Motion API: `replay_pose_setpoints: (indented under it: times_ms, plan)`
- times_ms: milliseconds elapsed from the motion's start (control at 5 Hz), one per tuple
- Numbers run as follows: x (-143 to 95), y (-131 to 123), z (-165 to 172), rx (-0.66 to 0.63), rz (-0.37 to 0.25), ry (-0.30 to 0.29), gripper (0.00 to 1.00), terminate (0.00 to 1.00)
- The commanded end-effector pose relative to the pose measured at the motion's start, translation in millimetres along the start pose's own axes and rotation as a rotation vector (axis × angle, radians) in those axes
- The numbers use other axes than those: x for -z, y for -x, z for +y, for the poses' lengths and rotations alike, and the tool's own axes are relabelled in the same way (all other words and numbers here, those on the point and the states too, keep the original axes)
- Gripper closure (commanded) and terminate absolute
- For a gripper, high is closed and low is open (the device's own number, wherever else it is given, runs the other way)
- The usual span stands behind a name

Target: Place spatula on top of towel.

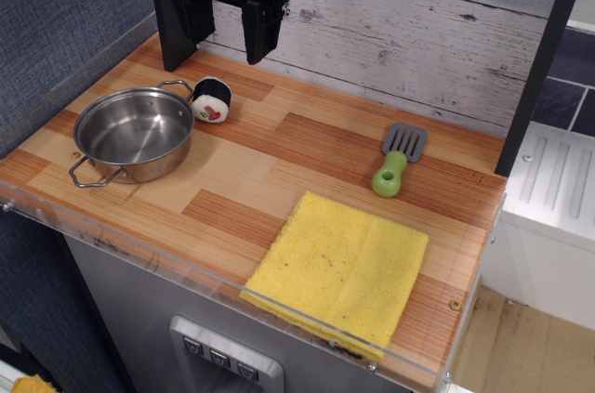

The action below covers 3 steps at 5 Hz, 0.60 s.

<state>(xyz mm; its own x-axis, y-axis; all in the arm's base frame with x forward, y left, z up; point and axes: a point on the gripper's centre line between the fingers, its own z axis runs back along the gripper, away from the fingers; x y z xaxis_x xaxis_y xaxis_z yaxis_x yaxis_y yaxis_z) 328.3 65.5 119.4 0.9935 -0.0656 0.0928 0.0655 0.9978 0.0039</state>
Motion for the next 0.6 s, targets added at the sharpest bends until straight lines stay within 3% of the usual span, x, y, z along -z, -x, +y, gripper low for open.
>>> replay_pose_setpoints:
  times_ms: [0, 400]
  plan:
    - [0.0, 0.0, 0.0, 0.0, 0.0, 0.0, 0.0, 0.0]
    - [28.8, -21.8, -64.1, -0.005, -0.022, 0.09, 0.0, 0.0]
